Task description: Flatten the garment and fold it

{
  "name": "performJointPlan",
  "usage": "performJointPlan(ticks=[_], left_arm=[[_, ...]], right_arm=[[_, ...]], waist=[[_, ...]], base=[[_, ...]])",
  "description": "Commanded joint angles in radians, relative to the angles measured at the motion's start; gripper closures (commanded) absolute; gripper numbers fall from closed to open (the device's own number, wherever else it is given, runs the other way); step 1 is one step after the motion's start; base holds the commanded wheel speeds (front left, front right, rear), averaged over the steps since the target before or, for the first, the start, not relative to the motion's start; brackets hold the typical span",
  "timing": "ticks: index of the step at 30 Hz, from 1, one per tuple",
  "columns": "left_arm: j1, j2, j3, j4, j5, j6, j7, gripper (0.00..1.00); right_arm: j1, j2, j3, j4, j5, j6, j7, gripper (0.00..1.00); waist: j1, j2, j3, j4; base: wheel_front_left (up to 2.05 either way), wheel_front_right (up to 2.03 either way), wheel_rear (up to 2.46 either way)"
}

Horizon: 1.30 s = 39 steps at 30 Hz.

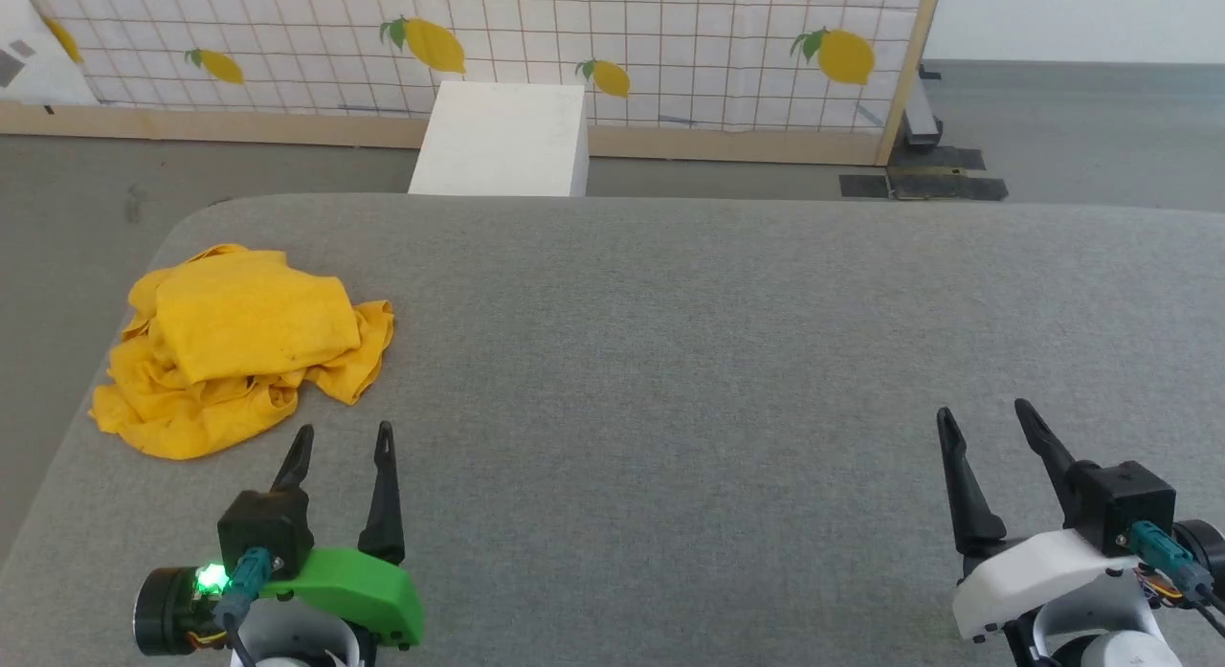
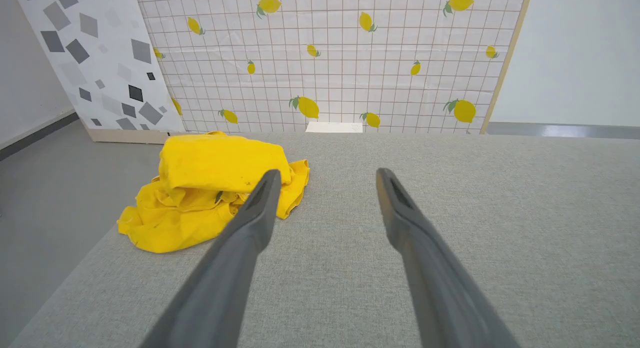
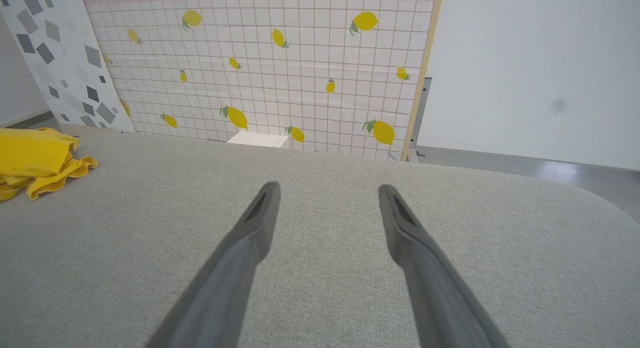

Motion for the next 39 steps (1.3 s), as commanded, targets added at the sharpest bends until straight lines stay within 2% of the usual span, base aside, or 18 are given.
performJointPlan(ticks=[1,24,39], left_arm=[[0.012,-0.001,0.003,-0.006,-0.013,-0.004,-0.010,0.00],[0.043,-0.002,0.018,-0.015,-0.058,-0.004,-0.060,0.00],[0.067,-0.003,0.031,-0.018,-0.085,-0.005,-0.091,0.00]], right_arm=[[0.001,0.001,-0.003,0.004,0.005,0.000,-0.011,0.00],[-0.003,0.001,0.039,0.027,-0.009,-0.001,-0.060,0.00],[-0.018,0.001,0.108,0.068,-0.002,-0.001,-0.091,0.00]], waist=[[0.0000,-0.0001,-0.001,0.011],[0.0000,-0.0001,-0.010,0.176],[0.0000,-0.0001,-0.019,0.270]], base=[[0.00,0.00,0.00],[0.00,0.00,0.00],[0.00,0.00,0.00]])
